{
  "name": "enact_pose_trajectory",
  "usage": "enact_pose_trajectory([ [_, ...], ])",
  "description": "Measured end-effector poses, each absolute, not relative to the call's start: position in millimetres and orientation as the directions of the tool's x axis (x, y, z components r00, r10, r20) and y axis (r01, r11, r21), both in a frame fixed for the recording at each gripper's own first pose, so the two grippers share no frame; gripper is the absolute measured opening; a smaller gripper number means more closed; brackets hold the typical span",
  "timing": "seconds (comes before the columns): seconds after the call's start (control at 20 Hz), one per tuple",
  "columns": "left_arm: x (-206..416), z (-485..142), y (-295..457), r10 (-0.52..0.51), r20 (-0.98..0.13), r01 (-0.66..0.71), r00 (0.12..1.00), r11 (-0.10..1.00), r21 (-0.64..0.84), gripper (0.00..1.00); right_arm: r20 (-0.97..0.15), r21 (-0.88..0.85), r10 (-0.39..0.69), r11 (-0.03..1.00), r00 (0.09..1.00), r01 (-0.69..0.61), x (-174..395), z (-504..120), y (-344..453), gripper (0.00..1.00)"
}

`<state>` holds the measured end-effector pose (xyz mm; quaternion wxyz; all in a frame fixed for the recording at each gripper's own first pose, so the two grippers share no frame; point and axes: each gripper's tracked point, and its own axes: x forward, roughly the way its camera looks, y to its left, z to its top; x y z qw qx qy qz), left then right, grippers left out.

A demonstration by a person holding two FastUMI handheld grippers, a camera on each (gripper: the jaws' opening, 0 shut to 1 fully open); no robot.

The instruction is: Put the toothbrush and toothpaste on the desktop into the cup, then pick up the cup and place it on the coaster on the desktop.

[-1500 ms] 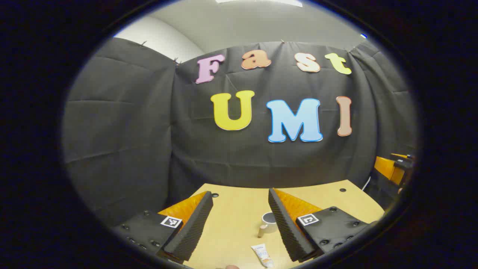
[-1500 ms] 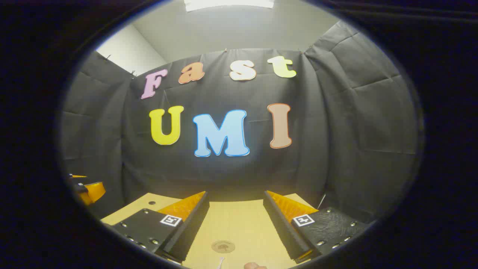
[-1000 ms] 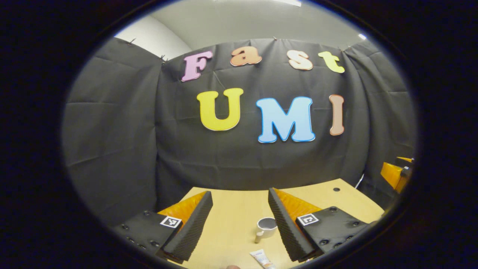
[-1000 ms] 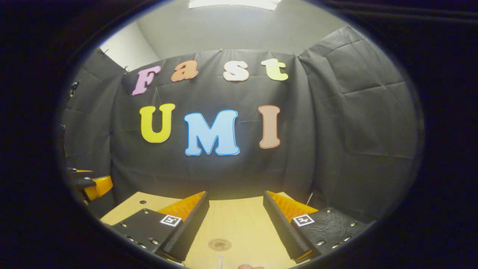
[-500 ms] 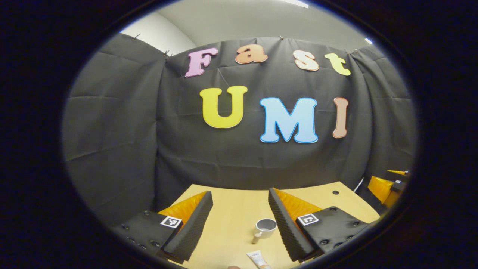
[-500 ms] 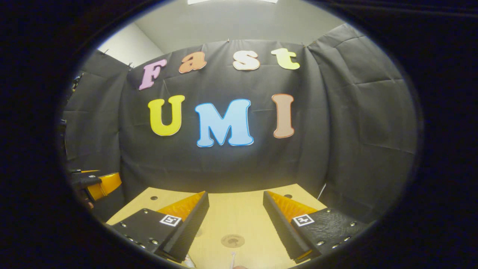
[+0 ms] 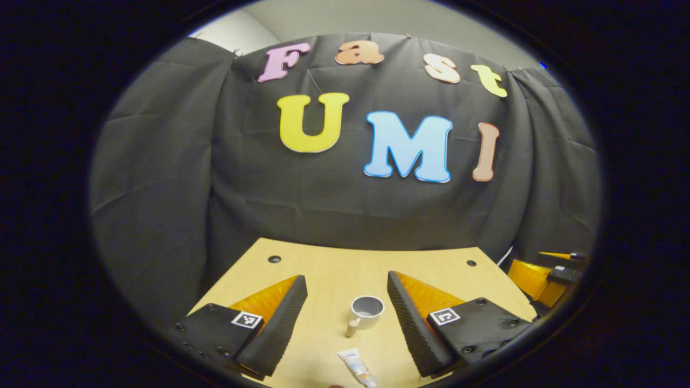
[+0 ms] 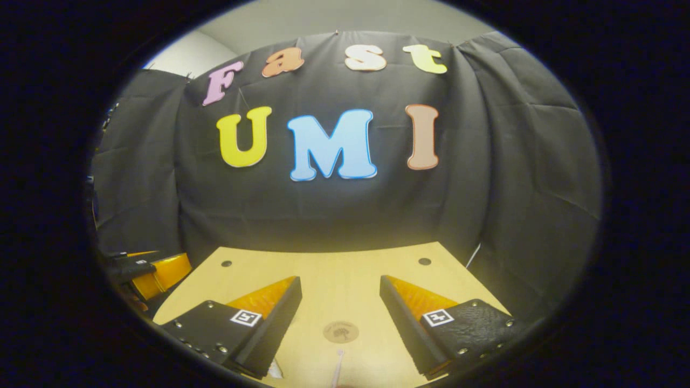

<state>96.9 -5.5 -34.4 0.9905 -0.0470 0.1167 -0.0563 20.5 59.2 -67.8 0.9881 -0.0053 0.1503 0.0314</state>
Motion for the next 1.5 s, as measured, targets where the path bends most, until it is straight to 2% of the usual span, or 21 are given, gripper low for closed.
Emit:
enact_pose_trajectory([
  [0.1, 108.5, -66.1, -15.0, -0.159, -0.290, 0.129, 0.944, 0.984, -0.119, 0.96, -0.357, 0.001, 0.060, 0.998, 0.932, -0.063, 25.0, -89.7, 59.7, 0.93],
  [0.25, 116.9, -131.7, -25.7, -0.194, -0.429, 0.149, 0.882, 0.979, -0.137, 0.97, -0.451, 0.006, 0.056, 0.998, 0.891, -0.060, 24.6, -129.7, 57.9, 0.93],
  [0.45, 125.0, -202.6, -30.9, -0.176, -0.584, 0.128, 0.792, 0.984, -0.123, 0.97, -0.595, 0.023, 0.039, 0.999, 0.803, -0.031, 19.0, -187.0, 53.7, 0.93],
  [0.5, 126.3, -219.7, -30.6, -0.171, -0.620, 0.125, 0.766, 0.985, -0.117, 0.97, -0.627, 0.029, 0.032, 0.999, 0.778, -0.018, 16.6, -200.5, 52.9, 0.89],
  [0.55, 125.3, -235.6, -28.9, -0.159, -0.656, 0.118, 0.738, 0.987, -0.106, 0.97, -0.656, 0.035, 0.027, 0.999, 0.755, -0.006, 13.0, -210.2, 52.3, 0.93],
  [0.65, 118.5, -262.8, -23.7, -0.150, -0.728, 0.118, 0.669, 0.989, -0.095, 0.98, -0.705, 0.054, 0.027, 0.998, 0.709, 0.015, 7.2, -234.2, 51.9, 0.94],
  [0.9, 112.8, -291.9, -4.5, -0.126, -0.826, 0.094, 0.550, 0.992, -0.089, 0.99, -0.842, 0.054, 0.016, 0.997, 0.539, 0.055, -13.5, -293.1, 46.6, 0.94],
  [1.5, 86.5, -349.2, 1.2, -0.044, -0.929, 0.059, 0.368, 0.998, -0.024, 0.98, -0.961, 0.050, 0.038, 0.998, 0.275, 0.038, -45.0, -373.7, 54.9, 0.94],
])
